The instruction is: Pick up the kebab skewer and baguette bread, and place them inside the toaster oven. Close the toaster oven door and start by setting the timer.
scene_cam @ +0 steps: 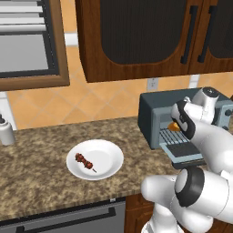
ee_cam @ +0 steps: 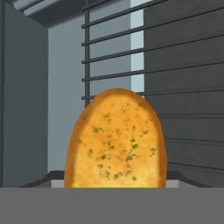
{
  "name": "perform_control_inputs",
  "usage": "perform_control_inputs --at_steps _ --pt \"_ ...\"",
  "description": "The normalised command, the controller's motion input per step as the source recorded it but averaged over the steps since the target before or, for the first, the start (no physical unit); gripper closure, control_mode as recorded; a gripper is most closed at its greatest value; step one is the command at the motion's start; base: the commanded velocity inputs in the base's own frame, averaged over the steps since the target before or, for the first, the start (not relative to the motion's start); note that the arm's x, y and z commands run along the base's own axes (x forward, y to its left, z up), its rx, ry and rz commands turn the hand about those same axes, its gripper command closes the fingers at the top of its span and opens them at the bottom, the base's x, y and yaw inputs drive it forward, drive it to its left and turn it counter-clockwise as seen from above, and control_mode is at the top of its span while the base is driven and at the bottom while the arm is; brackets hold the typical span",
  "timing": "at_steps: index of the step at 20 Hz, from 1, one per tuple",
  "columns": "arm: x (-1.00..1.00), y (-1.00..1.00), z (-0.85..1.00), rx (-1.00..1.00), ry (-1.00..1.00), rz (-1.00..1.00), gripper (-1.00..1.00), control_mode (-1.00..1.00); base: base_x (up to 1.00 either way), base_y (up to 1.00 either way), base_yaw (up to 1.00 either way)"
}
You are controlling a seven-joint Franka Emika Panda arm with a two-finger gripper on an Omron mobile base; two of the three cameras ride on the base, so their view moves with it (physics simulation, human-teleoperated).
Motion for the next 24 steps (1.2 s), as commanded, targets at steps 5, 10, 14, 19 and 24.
perform_control_inputs --at_steps 5,10,14,19,24 --pt "0.0 0.0 0.0 0.0 0.0 0.0 -1.0 -1.0 0.0 0.0 0.0" --pt "0.0 0.0 0.0 0.0 0.0 0.0 -1.0 -1.0 0.0 0.0 0.0" --pt "0.0 0.0 0.0 0.0 0.0 0.0 -1.0 -1.0 0.0 0.0 0.0" --pt "-0.14 0.0 0.04 0.0 0.0 0.0 -1.0 -1.0 0.0 0.0 0.0" --pt "-1.0 -0.03 0.0 0.0 -0.01 0.0 -1.0 -1.0 0.0 0.0 0.0"
